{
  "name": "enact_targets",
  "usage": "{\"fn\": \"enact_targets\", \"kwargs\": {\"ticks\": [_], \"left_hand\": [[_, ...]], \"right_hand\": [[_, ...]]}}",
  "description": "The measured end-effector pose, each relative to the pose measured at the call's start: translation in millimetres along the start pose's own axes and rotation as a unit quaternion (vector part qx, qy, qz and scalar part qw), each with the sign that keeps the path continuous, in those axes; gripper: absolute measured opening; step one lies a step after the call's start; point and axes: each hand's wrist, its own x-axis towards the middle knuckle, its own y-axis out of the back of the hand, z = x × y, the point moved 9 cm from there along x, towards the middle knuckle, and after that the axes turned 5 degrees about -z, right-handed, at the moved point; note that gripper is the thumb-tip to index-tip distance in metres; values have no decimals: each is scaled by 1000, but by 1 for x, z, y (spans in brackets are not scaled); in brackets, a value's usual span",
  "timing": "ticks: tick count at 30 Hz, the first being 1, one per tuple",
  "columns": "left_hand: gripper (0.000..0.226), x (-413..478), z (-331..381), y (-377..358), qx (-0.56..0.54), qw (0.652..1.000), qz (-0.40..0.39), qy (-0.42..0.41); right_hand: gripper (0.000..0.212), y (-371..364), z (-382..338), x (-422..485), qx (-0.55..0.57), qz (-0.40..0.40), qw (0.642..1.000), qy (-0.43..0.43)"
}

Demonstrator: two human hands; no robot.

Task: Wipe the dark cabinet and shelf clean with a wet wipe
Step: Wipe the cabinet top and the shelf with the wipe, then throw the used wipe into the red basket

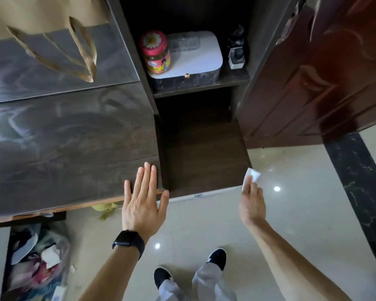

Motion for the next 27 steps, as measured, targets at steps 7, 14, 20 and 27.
{"fn": "enact_targets", "kwargs": {"ticks": [7, 14, 20, 27], "left_hand": [[66, -3, 10, 10, -30, 996, -69, 49], [59, -19, 39, 38, -37, 980, -190, 49], [58, -62, 125, 81, -290, 919, -265, -30], [23, -79, 200, 98, -432, 835, -334, -67]], "right_hand": [[25, 11, 23, -33, 159, -151, 976, -9], [11, 119, -5, -125, 368, -98, 921, 78], [7, 197, -16, -173, 494, -96, 858, 100], [16, 255, 21, -204, 591, 19, 804, 63]]}}
